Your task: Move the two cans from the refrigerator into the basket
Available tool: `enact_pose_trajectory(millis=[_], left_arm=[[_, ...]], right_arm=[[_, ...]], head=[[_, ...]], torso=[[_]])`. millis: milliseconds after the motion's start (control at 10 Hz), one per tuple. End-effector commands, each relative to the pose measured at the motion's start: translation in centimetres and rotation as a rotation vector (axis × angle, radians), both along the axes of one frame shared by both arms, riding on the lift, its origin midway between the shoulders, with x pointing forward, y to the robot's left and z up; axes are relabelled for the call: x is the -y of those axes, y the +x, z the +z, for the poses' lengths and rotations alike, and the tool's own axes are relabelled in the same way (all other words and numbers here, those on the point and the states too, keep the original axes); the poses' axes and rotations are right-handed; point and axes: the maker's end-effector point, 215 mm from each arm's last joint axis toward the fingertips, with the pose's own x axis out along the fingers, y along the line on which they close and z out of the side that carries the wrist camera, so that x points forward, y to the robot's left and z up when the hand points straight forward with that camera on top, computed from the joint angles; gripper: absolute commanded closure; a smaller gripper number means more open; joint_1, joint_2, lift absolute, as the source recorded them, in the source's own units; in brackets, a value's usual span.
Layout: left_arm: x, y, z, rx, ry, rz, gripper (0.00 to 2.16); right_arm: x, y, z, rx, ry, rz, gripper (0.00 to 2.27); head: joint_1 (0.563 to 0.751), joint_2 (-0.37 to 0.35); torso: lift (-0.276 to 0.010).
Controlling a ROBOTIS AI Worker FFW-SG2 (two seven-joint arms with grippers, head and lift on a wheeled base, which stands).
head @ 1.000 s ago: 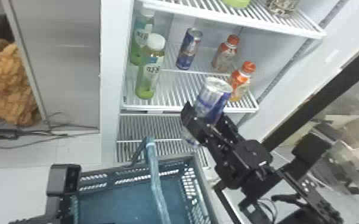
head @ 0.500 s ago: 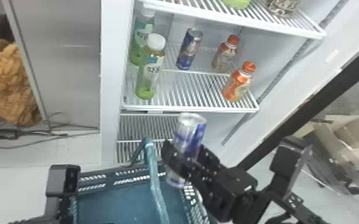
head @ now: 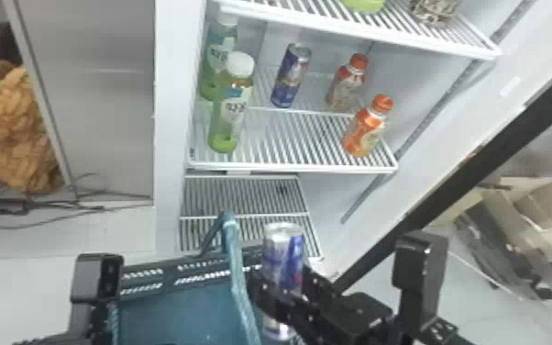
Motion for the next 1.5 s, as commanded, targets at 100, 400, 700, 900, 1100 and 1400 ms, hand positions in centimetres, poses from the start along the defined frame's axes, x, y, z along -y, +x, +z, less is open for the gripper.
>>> enact_pose_trajectory(millis=[100, 400, 700, 900, 1100, 1400], left_arm=[[0.0, 0.0, 0.1, 0.0, -0.002, 0.0, 1.16], [0.0, 0.1, 0.2, 0.004, -0.003, 0.0, 1.16], [0.0, 0.1, 0.2, 0.004, -0.005, 0.0, 1.16], [0.0, 0.1, 0.3, 0.002, -0.009, -0.001, 1.16], [0.0, 0.1, 0.3, 0.003, -0.01, 0.0, 1.16], [0.0, 0.1, 0.3, 0.001, -0.009, 0.001, 1.16]], right_arm=[[0.7, -1.5, -2.9, -0.099, -0.057, 0.022, 0.97], [1.2, -0.5, -4.2, -0.103, -0.056, 0.011, 0.92], [1.7, 1.0, -3.5, -0.053, -0.057, -0.001, 0.51], [2.0, 1.4, -3.1, -0.033, -0.061, -0.009, 0.07], [2.2, 2.9, -1.4, 0.041, -0.052, -0.028, 0.12], [3.3, 5.3, 1.4, 0.16, -0.04, -0.072, 0.12]], head=[[0.695, -0.35], [0.695, -0.35], [0.695, -0.35], [0.695, -0.35], [0.695, -0.35], [0.695, -0.35]], torso=[[-0.276], [-0.276], [-0.276], [-0.276], [-0.276], [-0.276]])
